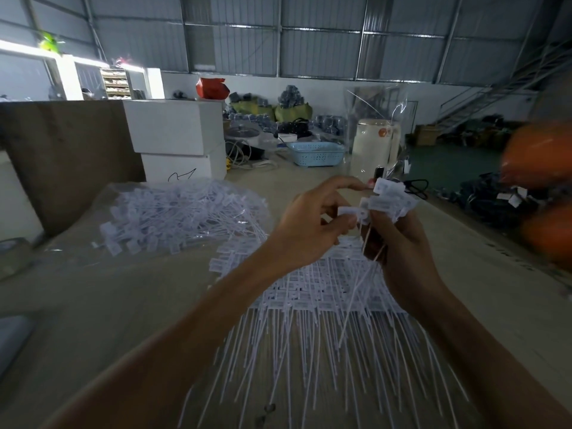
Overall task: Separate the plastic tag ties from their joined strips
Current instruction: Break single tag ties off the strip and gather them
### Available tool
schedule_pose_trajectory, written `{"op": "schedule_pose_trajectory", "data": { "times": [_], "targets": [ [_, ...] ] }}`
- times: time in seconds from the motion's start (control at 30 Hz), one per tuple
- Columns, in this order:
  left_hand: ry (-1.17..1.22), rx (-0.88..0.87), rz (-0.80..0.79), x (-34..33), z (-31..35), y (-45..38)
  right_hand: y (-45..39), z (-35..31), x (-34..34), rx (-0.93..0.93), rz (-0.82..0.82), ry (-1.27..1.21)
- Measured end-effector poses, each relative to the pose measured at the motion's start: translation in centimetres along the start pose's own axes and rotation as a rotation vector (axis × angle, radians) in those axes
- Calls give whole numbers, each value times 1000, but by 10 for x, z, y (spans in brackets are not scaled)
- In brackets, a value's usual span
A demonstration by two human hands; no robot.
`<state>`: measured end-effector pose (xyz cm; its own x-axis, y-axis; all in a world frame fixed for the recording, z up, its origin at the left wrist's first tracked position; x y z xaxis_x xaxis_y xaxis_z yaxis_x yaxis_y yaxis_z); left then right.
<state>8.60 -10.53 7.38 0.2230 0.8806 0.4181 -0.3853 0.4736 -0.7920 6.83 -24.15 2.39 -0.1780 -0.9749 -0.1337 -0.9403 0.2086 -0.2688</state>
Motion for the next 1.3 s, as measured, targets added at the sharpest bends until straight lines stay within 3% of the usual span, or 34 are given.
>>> {"op": "schedule_pose_trajectory", "data": {
  "times": [0.13, 0.23, 0.4, 0.63, 0.87, 0.93, 1.0, 1.07, 1.17, 1.3],
  "targets": [
    [-247, -71, 28, 8, 7, -3, 6, -12, -14, 59, -40, 85],
    [-251, -61, 66, 13, 5, -3, 9, -16, -19, 80, -49, 145],
    [-102, 31, 119, 14, 0, -2, 10, -14, -25, 94, -66, 146],
    [243, 105, 233, 20, -8, 1, 10, -25, -39, 260, -15, 196],
    [14, 65, 62, 69, -40, 31, 5, -32, -59, 383, 30, 295],
    [-294, 168, 89, 109, -74, 59, 1, -42, -67, 417, 64, 275],
    [-730, 404, 31, 151, -116, 100, -1, -55, -78, 466, 91, 233],
    [-996, 582, -4, 182, -143, 140, -4, -60, -95, 484, 109, 168],
    [-1085, 637, 182, 224, -156, 173, -5, -51, -132, 493, 98, 134],
    [-989, 555, 394, 262, -151, 164, 5, -18, -202, 451, -94, 222]
  ]
}}
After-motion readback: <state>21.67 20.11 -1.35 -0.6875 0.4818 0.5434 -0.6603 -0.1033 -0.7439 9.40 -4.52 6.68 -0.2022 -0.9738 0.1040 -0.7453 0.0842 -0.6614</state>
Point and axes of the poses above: each hand's wrist, its own y-axis away from the middle knuckle, its own x-axis out of the back of the hand, z = x × y, the point moved 10 cm from there along -y, towards the middle knuckle, and after that the axes turned 15 degrees about -x, right-handed, at the moved point
